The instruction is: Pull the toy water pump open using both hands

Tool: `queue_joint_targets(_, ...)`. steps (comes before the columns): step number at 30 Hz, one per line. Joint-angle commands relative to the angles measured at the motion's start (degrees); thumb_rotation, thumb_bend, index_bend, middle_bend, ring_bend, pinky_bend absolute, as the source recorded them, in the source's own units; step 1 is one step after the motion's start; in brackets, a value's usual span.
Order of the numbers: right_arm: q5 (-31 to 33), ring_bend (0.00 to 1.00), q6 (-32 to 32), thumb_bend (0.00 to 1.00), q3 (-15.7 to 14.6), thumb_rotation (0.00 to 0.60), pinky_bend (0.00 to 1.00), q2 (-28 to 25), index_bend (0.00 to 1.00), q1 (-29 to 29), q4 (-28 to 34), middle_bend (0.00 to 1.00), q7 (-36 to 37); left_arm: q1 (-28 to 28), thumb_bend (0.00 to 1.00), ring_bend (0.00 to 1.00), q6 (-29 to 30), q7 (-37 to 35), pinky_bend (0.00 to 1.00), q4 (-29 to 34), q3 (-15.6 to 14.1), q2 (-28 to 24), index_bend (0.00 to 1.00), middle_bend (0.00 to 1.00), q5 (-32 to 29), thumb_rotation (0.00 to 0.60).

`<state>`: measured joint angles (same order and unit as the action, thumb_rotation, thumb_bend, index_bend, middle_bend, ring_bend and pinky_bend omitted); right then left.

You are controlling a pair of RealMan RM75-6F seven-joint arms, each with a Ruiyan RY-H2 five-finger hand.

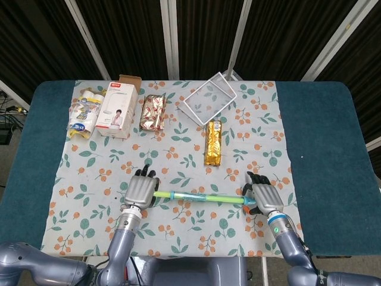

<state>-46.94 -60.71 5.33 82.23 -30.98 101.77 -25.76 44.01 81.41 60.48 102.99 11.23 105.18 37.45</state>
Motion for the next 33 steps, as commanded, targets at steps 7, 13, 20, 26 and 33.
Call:
queue_joint_targets(7, 0.7, 0.0, -0.45, 0.34, -0.13, 0.6, 0.0, 0.86, 0.46, -0.22, -0.38, 0.04, -0.12, 0.11, 0.5, 0.06, -0.07, -0.21, 0.18, 0.35, 0.04, -0.24, 0.59, 0.22, -0.32, 0.6)
queue_joint_targets(13, 1.19, 0.0, -0.59, 0.33, -0.19, 0.6, 0.0, 1.09, 0.47, -0.42, -0.53, 0.04, -0.27, 0.18, 0.5, 0.06, -0.1, -0.38, 0.18, 0.43, -0.17, -0.26, 0.59, 0.22, -0.39, 0.6)
queue_joint_targets(20, 2.1, 0.0, -0.53, 0.36, -0.19, 0.6, 0.0, 1.02, 0.56, -0.64, -0.47, 0.05, -0.39, 0.3, 0.5, 0.06, -0.11, -0.42, 0.18, 0.35, -0.31, -0.19, 0.59, 0.22, -0.54, 0.6)
queue_joint_targets(26, 2.63, 0.0, -0.6, 0.4, -0.19, 0.6, 0.0, 0.78, 0.62, -0.8, -0.48, 0.05, -0.51, 0.28, 0.5, 0.06, -0.02, -0.68, 0.18, 0.77, -0.5, -0.23, 0.6, 0.22, -0.33, 0.6)
queue_joint_targets(33, 2.79, 0.0, -1.13, 0.41, 0.33, 0.6, 0.0, 0.23, 0.64, -1.03, -0.31, 0.06, -0.49, 0.19, 0.5, 0.06, 0.04, -0.87, 0.18, 1.38, -0.81, -0.58, 0.6, 0.22, -0.12, 0.6)
